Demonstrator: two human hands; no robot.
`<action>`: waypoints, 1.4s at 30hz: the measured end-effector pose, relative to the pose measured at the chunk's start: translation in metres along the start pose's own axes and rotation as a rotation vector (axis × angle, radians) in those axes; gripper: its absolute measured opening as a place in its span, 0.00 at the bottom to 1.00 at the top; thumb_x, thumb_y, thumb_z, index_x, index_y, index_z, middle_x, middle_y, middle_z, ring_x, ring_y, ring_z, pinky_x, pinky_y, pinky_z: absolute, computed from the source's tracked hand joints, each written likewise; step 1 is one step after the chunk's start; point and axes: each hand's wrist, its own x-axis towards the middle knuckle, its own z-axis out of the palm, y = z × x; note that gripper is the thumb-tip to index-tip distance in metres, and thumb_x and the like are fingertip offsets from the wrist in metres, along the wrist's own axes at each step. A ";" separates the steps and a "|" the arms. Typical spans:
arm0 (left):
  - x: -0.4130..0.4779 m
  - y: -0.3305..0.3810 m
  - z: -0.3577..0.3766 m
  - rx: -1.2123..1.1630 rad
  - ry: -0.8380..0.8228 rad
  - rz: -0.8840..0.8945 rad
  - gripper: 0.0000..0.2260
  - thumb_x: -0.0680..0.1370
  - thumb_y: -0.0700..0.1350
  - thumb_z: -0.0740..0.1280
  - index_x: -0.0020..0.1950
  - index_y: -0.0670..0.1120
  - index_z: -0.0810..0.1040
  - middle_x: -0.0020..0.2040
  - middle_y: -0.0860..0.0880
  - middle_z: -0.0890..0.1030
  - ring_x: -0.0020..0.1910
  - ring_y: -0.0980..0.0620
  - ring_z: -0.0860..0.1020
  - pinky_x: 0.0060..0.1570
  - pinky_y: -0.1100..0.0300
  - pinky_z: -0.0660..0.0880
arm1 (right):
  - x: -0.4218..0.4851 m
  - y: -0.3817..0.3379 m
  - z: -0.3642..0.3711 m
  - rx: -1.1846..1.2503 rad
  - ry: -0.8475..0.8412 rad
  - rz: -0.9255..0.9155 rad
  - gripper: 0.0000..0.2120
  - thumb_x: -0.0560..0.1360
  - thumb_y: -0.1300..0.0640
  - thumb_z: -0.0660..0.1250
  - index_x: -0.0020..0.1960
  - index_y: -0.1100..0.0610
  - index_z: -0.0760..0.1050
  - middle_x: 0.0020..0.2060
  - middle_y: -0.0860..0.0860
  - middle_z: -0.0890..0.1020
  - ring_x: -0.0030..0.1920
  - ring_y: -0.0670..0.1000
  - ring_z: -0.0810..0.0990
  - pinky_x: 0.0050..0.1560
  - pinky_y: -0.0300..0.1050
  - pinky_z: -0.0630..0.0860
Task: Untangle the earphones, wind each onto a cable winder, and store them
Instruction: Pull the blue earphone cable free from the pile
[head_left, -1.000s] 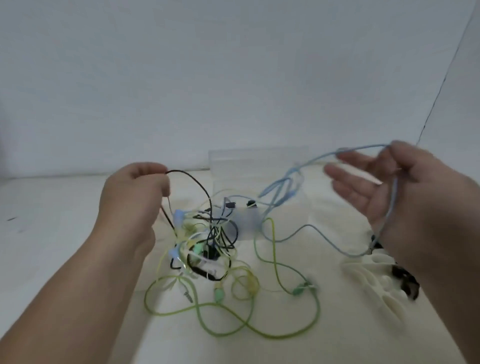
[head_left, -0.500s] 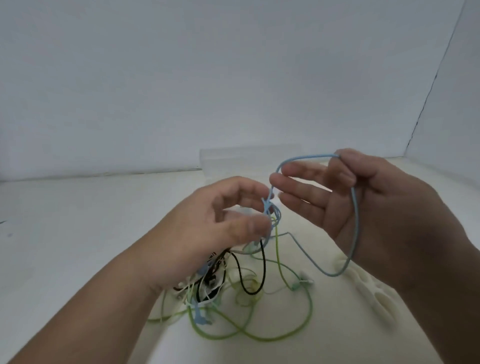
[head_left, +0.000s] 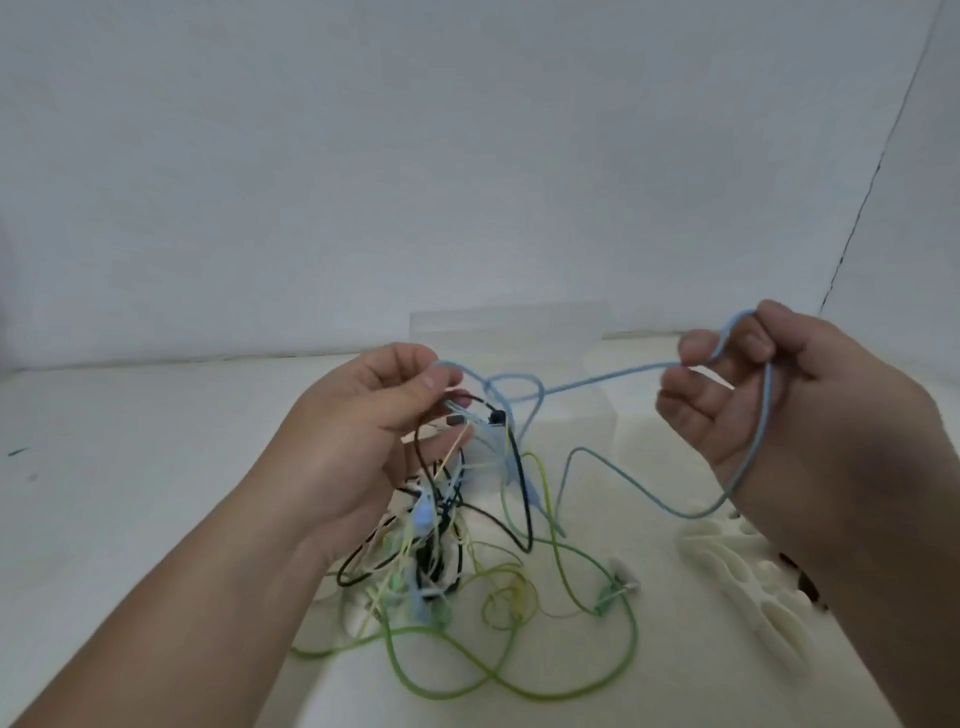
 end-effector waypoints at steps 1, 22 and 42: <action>0.002 0.000 -0.001 -0.047 0.064 0.008 0.03 0.76 0.40 0.68 0.42 0.43 0.77 0.43 0.44 0.82 0.42 0.50 0.82 0.48 0.50 0.81 | 0.003 -0.001 -0.003 -0.014 0.034 -0.003 0.18 0.82 0.52 0.56 0.33 0.53 0.62 0.30 0.51 0.76 0.29 0.51 0.76 0.37 0.42 0.77; 0.011 0.009 -0.020 0.334 0.606 0.295 0.09 0.84 0.46 0.57 0.45 0.52 0.71 0.24 0.54 0.76 0.27 0.51 0.66 0.28 0.59 0.63 | 0.013 -0.006 -0.013 -0.540 0.321 -0.022 0.12 0.77 0.66 0.59 0.35 0.64 0.69 0.28 0.55 0.82 0.32 0.56 0.86 0.37 0.45 0.84; -0.014 0.001 0.000 0.102 -0.598 0.183 0.08 0.75 0.51 0.69 0.46 0.48 0.83 0.23 0.51 0.71 0.23 0.55 0.63 0.26 0.57 0.55 | -0.020 0.054 0.006 -1.545 -0.454 -0.449 0.23 0.80 0.56 0.62 0.70 0.37 0.67 0.61 0.29 0.72 0.61 0.28 0.66 0.58 0.18 0.57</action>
